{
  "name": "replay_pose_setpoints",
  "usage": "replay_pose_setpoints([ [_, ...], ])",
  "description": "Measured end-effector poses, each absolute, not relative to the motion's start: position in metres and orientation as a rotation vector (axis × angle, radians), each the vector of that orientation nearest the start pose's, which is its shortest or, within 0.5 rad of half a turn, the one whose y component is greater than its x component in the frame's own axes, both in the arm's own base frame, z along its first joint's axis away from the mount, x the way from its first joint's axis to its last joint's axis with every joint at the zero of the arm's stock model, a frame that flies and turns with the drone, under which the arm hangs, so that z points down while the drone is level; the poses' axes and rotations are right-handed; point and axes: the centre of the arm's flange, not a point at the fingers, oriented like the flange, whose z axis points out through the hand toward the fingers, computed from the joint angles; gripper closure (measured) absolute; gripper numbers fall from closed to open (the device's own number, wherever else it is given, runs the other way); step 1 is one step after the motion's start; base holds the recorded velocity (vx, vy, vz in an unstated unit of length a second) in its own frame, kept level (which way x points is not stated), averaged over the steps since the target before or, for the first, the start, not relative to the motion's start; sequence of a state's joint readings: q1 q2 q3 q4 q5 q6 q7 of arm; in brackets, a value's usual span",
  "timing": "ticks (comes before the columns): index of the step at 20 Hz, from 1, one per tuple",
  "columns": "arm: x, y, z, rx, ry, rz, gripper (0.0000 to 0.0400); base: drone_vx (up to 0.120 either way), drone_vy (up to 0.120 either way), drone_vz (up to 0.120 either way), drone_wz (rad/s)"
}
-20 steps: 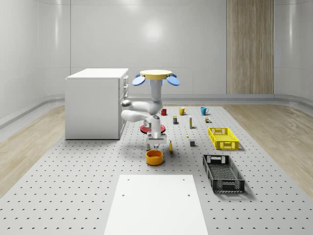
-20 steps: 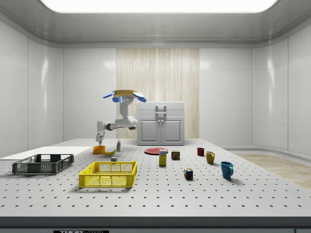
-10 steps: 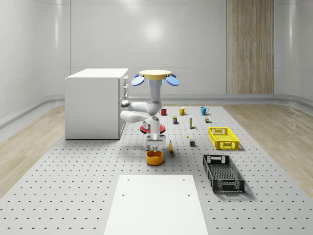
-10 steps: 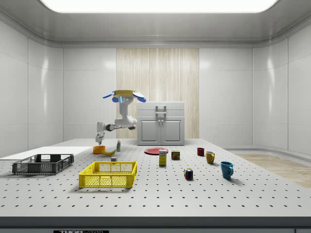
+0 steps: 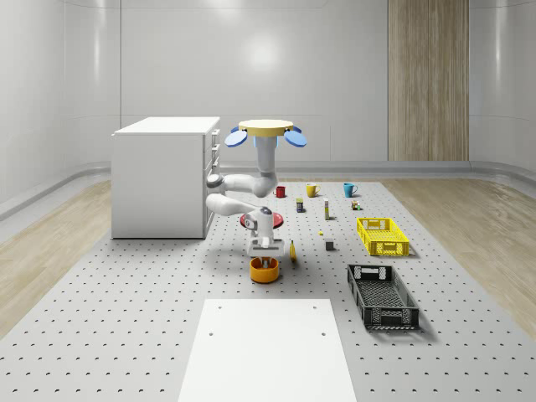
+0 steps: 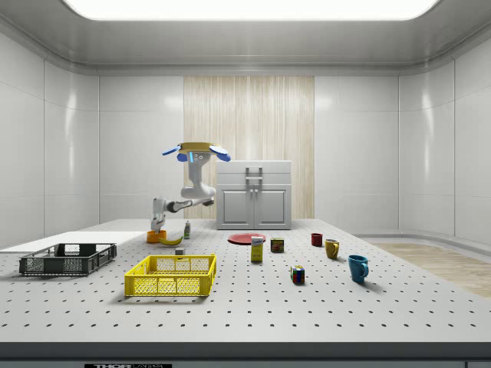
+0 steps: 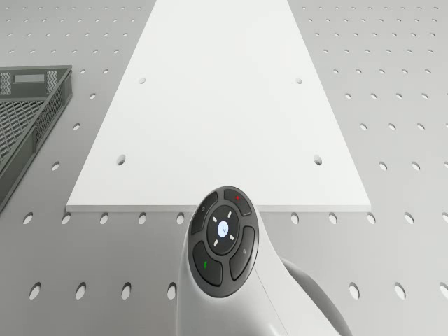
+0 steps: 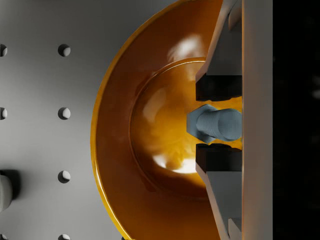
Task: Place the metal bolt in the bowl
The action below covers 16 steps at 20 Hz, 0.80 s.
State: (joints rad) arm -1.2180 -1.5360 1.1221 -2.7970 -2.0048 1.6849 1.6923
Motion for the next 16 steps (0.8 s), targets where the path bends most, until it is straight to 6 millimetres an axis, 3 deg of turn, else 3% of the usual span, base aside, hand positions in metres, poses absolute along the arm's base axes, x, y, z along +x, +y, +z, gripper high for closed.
replay_pose_setpoints([
  [3, 0.307, 0.0, 0.573, 0.001, -0.002, 0.786, 0.0094, 0.0, 0.0, 0.0, 0.0],
  [6, 0.307, 0.0, 0.571, 0.001, -0.002, 0.786, 0.0044, 0.0, 0.0, 0.0, 0.0],
  [16, 0.307, 0.0, 0.539, 0.001, -0.002, 0.786, 0.0004, 0.0, 0.0, 0.0, 0.0],
])
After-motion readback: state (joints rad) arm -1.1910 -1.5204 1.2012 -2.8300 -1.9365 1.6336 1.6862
